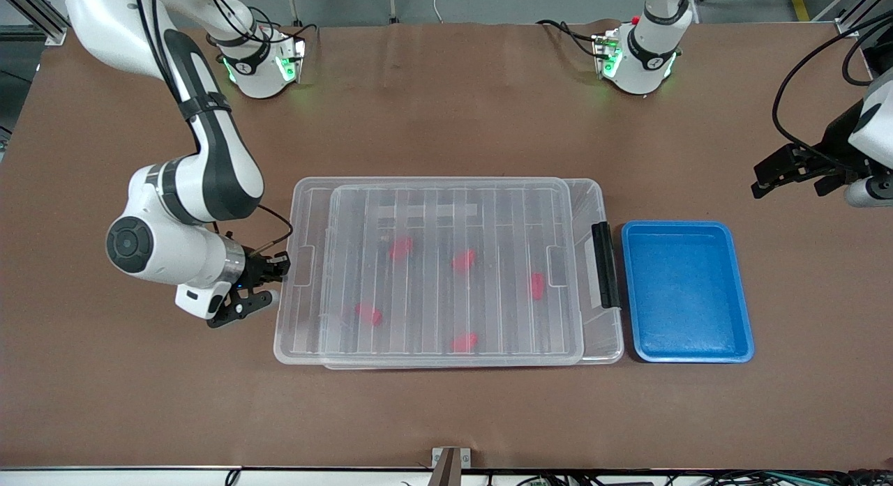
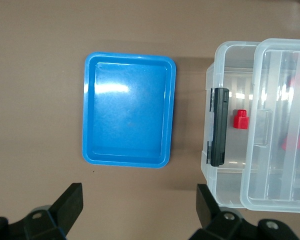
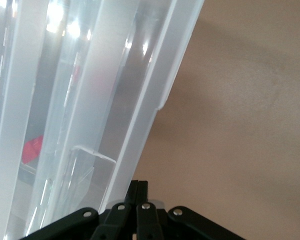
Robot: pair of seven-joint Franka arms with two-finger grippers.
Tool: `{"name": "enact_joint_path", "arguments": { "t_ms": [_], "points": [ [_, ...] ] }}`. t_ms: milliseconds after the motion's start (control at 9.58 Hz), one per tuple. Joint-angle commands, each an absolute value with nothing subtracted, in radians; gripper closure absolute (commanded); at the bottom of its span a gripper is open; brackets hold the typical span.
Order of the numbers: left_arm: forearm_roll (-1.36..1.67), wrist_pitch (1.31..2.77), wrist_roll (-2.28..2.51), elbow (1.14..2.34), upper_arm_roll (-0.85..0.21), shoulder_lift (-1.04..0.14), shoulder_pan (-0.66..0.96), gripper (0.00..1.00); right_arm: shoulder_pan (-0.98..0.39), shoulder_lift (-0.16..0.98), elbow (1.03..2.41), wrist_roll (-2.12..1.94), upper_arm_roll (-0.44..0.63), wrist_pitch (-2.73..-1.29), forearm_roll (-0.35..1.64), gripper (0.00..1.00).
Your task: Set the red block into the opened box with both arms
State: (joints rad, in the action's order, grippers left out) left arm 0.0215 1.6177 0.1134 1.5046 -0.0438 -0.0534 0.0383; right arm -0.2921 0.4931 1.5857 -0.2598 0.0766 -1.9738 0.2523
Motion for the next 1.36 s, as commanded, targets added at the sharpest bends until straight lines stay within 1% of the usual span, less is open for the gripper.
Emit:
{"name": "enact_joint_path", "arguments": {
  "t_ms": [0, 209, 417, 522, 626, 730, 835, 1043, 1148, 1252],
  "points": [
    [0.038, 1.600, 0.098, 1.534, -0.040, -0.048, 0.034, 0.00, -0.302, 0.508, 1.571, -0.245, 0.083, -1.970, 0.270, 1.00],
    [0.029, 1.600, 0.100, 1.577, -0.040, -0.017, 0.035, 0.00, -0.302, 0.506, 1.571, -0.245, 0.083, -1.970, 0.271, 1.00],
    [0.028, 1.611, 0.107, 1.575, -0.040, -0.017, 0.035, 0.00, -0.293, 0.506, 1.569, -0.253, 0.084, -1.965, 0.265, 1.00],
    [0.028, 1.611, 0.107, 1.574, -0.040, -0.017, 0.034, 0.00, -0.275, 0.493, 1.566, -0.246, 0.089, -1.957, 0.264, 0.98],
    [0.028, 1.611, 0.107, 1.571, -0.038, -0.017, 0.032, 0.00, -0.256, 0.442, 1.566, -0.221, 0.107, -1.901, 0.249, 0.72],
    [0.029, 1.611, 0.107, 1.568, -0.038, -0.018, 0.032, 0.00, -0.238, 0.376, 1.565, -0.163, 0.164, -1.850, 0.238, 0.01],
    [0.029, 1.611, 0.107, 1.568, -0.038, -0.020, 0.032, 0.00, -0.238, 0.295, 1.569, -0.111, 0.222, -1.818, 0.192, 0.00],
    [0.029, 1.611, 0.107, 1.565, -0.038, -0.020, 0.031, 0.00, -0.226, 0.188, 1.572, -0.031, 0.299, -1.752, 0.140, 0.00],
    [0.029, 1.611, 0.107, 1.565, -0.038, -0.020, 0.031, 0.00, -0.219, 0.114, 1.572, -0.028, 0.328, -1.702, 0.065, 0.00],
    [0.028, 1.611, 0.107, 1.565, -0.038, -0.021, 0.031, 0.00, -0.163, 0.062, 1.574, -0.026, 0.324, -1.634, 0.061, 0.00]
  ]
}}
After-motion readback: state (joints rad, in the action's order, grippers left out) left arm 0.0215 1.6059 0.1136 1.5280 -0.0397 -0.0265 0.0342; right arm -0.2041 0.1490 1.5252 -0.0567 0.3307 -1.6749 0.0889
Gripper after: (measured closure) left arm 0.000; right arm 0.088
